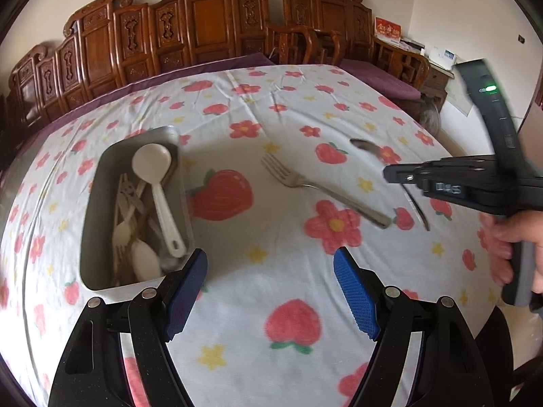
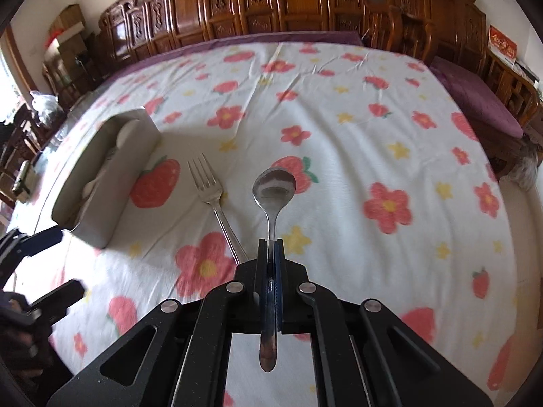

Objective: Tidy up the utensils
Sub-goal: 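Grasp the metal fork's handle with the left tool while the right tool holds the spoon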

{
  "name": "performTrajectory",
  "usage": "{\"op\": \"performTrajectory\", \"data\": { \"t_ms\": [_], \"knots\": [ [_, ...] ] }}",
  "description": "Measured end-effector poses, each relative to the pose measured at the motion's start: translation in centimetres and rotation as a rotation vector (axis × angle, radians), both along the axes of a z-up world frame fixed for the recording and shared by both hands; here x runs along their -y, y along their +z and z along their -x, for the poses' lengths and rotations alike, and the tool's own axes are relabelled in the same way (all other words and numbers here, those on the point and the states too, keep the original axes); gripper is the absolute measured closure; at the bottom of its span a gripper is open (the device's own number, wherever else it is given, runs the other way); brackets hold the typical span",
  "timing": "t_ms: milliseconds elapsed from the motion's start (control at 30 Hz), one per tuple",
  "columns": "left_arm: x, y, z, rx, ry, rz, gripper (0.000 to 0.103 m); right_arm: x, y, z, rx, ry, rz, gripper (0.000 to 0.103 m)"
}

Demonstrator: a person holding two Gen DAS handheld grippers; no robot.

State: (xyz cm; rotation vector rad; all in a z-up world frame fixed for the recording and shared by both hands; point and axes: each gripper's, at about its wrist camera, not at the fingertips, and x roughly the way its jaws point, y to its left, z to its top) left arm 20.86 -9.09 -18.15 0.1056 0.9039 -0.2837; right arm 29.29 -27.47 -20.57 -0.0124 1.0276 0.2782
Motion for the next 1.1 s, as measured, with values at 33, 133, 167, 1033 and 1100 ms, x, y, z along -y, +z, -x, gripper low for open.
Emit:
{"op": "performTrajectory", "data": {
  "t_ms": [33, 133, 167, 1033, 1100],
  "knots": [
    [0.8, 0.0, 0.0, 0.001, -0.006, -0.010, 0.029, 0.6, 0.4, 0.5, 0.008, 0.000, -0.007, 0.099],
    [2.6, -0.3, -0.6, -0.006, -0.011, -0.025, 0.029, 2.3, 1.2, 1.9, 0.031, -0.005, -0.024, 0.099],
    [3.0, -0.4, -0.9, -0.012, -0.010, -0.027, 0.029, 2.8, 1.4, 2.3, 0.036, -0.007, -0.032, 0.099],
    [8.8, -6.1, -12.8, -0.289, 0.207, -0.064, 0.056, 9.4, 1.0, 2.7, 0.041, -0.114, -0.189, 0.098],
    [9.1, -6.1, -13.1, -0.293, 0.213, -0.087, 0.061, 9.6, 1.1, 2.7, 0.046, -0.118, -0.187, 0.098]
  ]
}}
